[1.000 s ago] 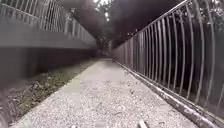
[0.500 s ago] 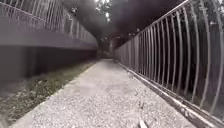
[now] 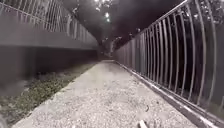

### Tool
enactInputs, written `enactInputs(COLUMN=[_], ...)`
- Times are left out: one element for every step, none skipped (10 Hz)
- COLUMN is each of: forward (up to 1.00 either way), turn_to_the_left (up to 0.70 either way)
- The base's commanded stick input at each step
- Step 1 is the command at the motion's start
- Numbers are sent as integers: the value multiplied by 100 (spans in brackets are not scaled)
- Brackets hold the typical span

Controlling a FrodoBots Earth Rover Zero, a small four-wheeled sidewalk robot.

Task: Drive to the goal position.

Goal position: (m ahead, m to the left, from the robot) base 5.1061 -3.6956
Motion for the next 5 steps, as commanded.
enactInputs(forward=[100, 100, 100, 100, 100], turn_to_the_left=[0, 0, -3, -3, -14])
